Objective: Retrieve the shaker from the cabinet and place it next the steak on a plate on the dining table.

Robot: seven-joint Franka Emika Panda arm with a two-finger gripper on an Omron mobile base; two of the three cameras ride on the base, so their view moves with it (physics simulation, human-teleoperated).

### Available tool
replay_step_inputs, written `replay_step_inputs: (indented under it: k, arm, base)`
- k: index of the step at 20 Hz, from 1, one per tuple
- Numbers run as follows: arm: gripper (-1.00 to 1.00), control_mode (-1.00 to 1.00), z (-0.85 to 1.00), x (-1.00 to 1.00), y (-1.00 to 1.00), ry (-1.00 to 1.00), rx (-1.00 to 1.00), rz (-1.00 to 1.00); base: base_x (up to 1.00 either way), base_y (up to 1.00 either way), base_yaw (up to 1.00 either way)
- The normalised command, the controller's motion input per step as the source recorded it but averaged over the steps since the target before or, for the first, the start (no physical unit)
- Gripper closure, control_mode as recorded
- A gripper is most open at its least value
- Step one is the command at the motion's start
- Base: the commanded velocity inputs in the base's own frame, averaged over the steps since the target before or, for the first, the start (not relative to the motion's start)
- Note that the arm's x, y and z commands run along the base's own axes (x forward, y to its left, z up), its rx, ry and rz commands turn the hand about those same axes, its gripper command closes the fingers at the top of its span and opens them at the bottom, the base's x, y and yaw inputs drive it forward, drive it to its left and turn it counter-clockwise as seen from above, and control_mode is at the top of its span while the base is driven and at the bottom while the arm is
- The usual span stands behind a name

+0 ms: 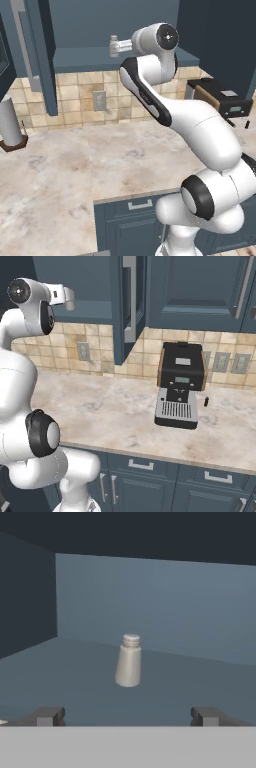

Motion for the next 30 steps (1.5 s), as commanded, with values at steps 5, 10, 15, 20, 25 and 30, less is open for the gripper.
replay_step_inputs:
  k: [5,10,15,20,25,30]
  arm:
    - [-1.00,-1.00,0.00,0.24,0.13,0.00,-0.05,0.00]
    - [-1.00,-1.00,0.00,0.22,0.03,0.00,-0.02,0.00]
    - [-1.00,-1.00,0.00,0.27,0.00,0.00,-0.01,0.00]
    - [-1.00,-1.00,0.00,0.29,0.00,0.00,0.00,0.00]
    - [-1.00,-1.00,-0.05,0.25,0.12,0.00,0.01,0.00]
    - [-1.00,-1.00,-0.13,0.23,0.31,0.01,0.05,-0.08]
  base:
    - [0.00,0.00,0.00]
    - [0.00,0.00,0.00]
    - [0.00,0.00,0.00]
    - [0.00,0.00,0.00]
    - [0.00,0.00,0.00]
    - [0.00,0.00,0.00]
